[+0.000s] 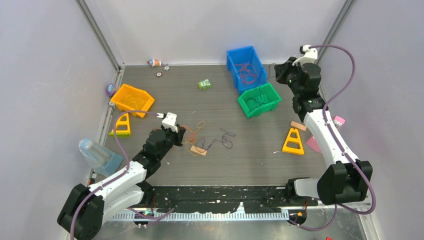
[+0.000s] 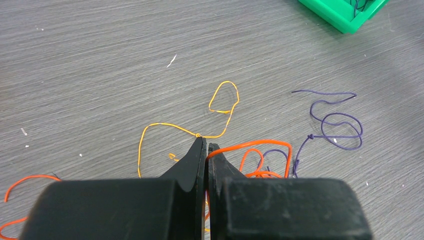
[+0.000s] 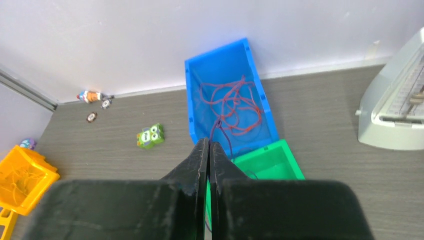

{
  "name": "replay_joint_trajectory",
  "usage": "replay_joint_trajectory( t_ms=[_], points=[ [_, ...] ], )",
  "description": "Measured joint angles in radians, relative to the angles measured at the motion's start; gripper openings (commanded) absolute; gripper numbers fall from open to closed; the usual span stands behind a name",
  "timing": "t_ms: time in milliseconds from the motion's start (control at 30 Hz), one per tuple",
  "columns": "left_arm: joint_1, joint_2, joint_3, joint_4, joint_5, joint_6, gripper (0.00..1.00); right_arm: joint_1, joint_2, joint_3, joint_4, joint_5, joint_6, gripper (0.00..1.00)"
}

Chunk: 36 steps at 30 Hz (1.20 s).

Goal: Untangle the cables
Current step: Place the cable in the bin.

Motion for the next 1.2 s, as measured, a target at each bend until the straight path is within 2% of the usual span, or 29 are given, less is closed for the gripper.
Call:
replay_joint_trajectory(
  t_ms=[400, 967, 1200],
  points=[
    [0.000, 0.000, 0.000, 0.000, 0.001, 0.007, 0.00, 0.000, 0.005, 0.163, -0.040, -0.026, 0.007, 0.05],
    [0.000, 0.000, 0.000, 0.000, 0.008, 0.007, 0.00, 0.000, 0.000, 0.073, -0.154, -0.004, 0.069, 0.05],
    [0.000, 0.000, 0.000, 0.000, 0.008, 0.007, 0.00, 0.000, 0.082, 0.076, -0.165, 0.030, 0.097, 0.05]
  ],
)
